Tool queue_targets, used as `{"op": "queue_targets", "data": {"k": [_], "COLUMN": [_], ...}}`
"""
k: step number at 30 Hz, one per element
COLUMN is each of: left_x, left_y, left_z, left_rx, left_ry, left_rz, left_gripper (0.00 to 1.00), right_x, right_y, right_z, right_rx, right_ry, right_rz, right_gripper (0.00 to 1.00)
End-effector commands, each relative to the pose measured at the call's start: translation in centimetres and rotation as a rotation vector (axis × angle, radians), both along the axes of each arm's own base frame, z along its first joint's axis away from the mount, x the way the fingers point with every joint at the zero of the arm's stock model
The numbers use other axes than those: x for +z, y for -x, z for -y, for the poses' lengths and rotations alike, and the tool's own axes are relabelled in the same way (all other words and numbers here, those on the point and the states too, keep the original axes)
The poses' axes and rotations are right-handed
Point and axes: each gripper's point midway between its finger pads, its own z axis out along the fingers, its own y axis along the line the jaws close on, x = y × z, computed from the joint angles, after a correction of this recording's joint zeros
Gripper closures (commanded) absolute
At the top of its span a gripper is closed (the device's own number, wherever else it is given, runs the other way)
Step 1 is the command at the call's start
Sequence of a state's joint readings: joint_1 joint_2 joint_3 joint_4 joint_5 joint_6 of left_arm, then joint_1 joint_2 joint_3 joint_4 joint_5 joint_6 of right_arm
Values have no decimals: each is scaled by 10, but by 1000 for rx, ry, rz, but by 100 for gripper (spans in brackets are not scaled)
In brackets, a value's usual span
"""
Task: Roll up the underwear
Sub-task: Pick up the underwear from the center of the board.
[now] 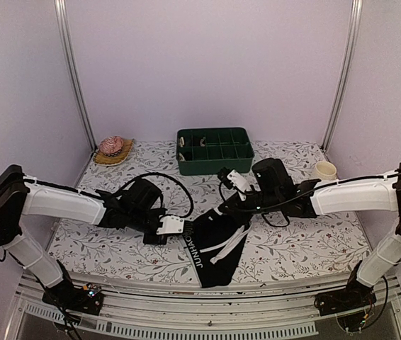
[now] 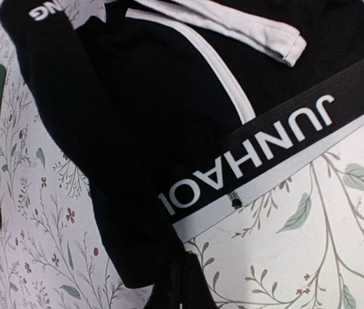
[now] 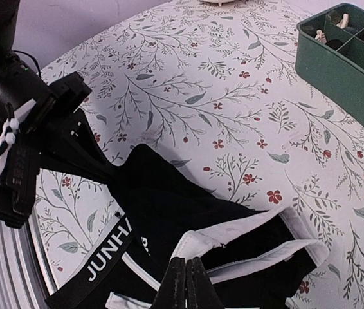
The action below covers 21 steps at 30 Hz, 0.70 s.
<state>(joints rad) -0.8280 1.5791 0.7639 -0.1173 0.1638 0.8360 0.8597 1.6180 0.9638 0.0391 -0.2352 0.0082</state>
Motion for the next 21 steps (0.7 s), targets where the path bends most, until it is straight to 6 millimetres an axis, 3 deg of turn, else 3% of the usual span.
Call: {"op": "queue_targets", "data": {"k": [1,6,11,17,21], "left_x": [11,-6,-6,-4,-6], "left_y": [16,25,27,27,28], "left_z": [7,6,7,6,5], "left_rx": [-71,-86,-99,-104,-107], "left_ry": [49,5,-1,-5,-11], "left_rz": [-60,-86,-79,-62,-60], "left_gripper": [100,100,100,100,100], "right_x": [4,-19,-24,-15,-27], "right_y": [21,49,59,57,57], "right_z": [9,22,36,54,43], "right_rx": [-12,-27,-83,-108,-51], "right_ry": [-8,98,221,310,364], "right_rz": [24,26,108,260,340], "right_gripper": [98,97,60,42,37]}}
